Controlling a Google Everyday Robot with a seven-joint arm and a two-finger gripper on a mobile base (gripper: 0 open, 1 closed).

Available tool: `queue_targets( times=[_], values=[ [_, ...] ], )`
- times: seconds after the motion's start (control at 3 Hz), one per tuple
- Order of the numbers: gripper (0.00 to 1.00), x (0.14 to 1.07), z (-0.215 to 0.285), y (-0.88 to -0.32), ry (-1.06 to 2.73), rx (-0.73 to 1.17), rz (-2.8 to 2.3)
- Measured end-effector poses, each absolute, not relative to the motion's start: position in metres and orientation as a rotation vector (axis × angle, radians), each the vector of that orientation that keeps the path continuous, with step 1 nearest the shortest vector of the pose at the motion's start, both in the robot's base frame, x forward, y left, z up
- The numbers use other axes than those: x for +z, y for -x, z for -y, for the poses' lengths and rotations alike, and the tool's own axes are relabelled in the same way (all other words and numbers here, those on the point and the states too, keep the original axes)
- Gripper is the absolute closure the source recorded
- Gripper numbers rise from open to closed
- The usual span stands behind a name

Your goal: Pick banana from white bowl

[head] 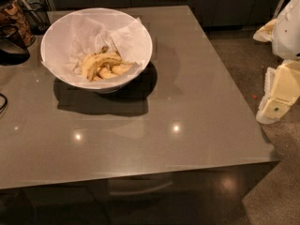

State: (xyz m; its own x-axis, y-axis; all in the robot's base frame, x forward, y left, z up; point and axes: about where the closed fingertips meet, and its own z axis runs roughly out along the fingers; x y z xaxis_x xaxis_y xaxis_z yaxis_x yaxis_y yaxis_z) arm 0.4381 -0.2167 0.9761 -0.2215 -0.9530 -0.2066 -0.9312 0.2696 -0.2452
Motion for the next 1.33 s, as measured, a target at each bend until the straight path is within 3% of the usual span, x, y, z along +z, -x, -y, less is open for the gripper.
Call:
queue_targets(
  times=[1.33],
  values=[
    [0.00, 0.978, 0.181, -0.468, 1.890, -0.126, -2.172]
  ],
)
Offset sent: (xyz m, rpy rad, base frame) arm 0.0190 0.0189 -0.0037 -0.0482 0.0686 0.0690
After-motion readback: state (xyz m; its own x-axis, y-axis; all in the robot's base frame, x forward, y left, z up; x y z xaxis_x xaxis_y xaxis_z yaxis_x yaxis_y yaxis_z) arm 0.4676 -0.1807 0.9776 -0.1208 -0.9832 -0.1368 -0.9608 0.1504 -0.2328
